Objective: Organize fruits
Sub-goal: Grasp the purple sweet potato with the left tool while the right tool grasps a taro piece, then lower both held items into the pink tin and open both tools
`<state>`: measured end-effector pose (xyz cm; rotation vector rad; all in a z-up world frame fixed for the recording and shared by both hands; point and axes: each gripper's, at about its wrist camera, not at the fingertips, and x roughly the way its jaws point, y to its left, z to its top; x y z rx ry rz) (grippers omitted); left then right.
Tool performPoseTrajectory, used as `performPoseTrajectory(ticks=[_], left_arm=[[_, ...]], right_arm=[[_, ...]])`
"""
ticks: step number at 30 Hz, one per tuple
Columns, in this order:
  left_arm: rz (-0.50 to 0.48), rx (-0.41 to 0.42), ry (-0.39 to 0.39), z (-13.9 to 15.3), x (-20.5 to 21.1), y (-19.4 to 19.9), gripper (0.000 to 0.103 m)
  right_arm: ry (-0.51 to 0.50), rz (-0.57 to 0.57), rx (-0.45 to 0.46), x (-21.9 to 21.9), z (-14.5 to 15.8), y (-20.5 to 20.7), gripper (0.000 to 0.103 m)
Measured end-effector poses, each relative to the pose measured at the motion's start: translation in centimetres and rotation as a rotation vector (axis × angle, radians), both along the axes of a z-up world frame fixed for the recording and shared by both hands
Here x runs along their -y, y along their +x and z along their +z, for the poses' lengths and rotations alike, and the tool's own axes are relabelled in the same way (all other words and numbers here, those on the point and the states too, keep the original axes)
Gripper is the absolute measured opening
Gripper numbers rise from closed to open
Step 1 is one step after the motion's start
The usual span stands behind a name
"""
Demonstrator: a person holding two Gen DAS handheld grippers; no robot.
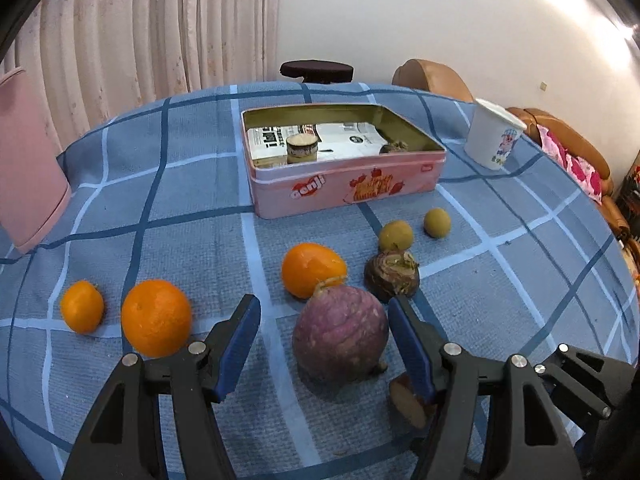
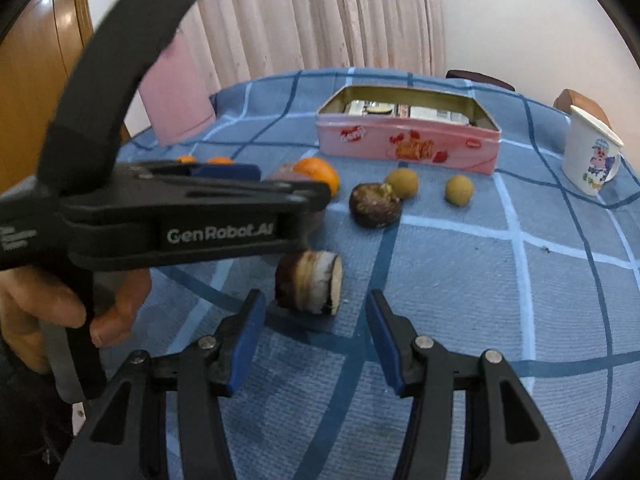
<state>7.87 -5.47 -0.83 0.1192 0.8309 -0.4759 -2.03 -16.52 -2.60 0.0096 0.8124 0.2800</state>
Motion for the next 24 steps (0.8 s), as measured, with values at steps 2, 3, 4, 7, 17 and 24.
performPoseTrajectory(ticks=[2,3,4,7,17,24], left_arm=[[-0.020,-0.002,-0.002,-0.4,0.2,-0.2,0.058],[-0.029,-0.009,-0.011,-0.5,0.2,-0.2,0.052],[-0.032,-0.007,-0.020,-0.6,0.2,-0.3,0.052],[-0.028,-0.002,-0.032,-0.5,0.0,-0.3,0.052],[0.035,0.076,-0.079,1.8,-1.1,0.5,0.051],[0.064,0.108,-0.102,3.2,-0.5,2.3,0.051]], right_arm=[[-0.011,0.002,-0.012,-0.2,-0.4,0.2,0.036],[-0.008,0.009,-0.027,-0.3,-0.7,0.4,0.036],[-0.005,0.009,-0.026,-0.3,-0.7,0.4,0.035],[0.010,0.000,-0.027,0.3,-0.5,0.3,0.035],[0.067,-0.130,0.091,5.0,3.7,1.4,0.035],[0.129,-0.176,0.153,6.7,6.0,3.9,0.034]])
